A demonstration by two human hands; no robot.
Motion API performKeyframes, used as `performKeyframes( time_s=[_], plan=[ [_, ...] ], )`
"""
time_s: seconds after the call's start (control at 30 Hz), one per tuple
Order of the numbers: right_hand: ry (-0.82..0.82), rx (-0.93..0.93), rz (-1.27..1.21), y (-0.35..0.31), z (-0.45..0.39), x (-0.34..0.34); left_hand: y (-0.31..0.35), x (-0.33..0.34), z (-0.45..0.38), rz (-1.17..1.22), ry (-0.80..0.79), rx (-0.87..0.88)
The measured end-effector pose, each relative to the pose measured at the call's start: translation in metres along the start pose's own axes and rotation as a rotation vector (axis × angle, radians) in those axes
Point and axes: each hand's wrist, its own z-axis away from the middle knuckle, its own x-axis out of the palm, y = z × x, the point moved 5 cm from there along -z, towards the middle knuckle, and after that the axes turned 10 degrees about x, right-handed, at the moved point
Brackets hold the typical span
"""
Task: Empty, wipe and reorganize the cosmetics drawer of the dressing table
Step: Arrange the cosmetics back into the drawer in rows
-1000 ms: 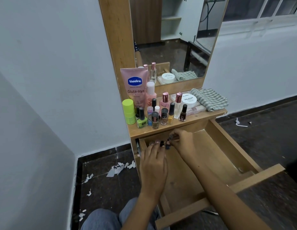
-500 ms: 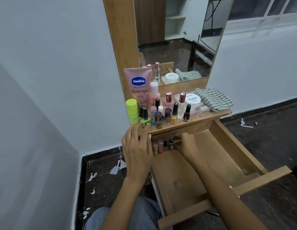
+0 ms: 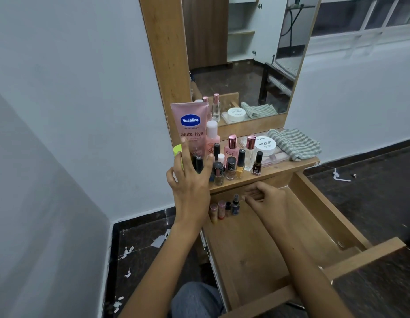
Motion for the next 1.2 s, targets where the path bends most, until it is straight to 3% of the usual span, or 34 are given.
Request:
performKeyframes(
  time_s=[0.23, 0.47, 0.7, 1.0, 1.2],
  plan=[
    [-0.013, -0.062, -0.017, -0.003, 0.001, 0.003, 0.0, -0.001, 0.002, 0.008, 0.131, -0.014],
    [-0.027, -0.066, -0.049, -0.001, 0.001, 0.008, 0.002, -0.007, 0.003, -0.048, 0.248, 0.097],
    [-0.103, -0.203, -0.005, -0.018, 0.005, 0.028, 0.002, -0.012, 0.008, 0.097, 0.286, 0.183],
    [-0.155, -0.272, 0.095, -0.03, 0.01, 0.031, 0.008, -0.035, 0.037, 0.204, 0.333, 0.05],
    [-0.178, -0.429, -0.01, -0.048, 0.022, 0.02, 0.019, -0.033, 0.05, 0.385, 0.225, -0.026]
  ],
)
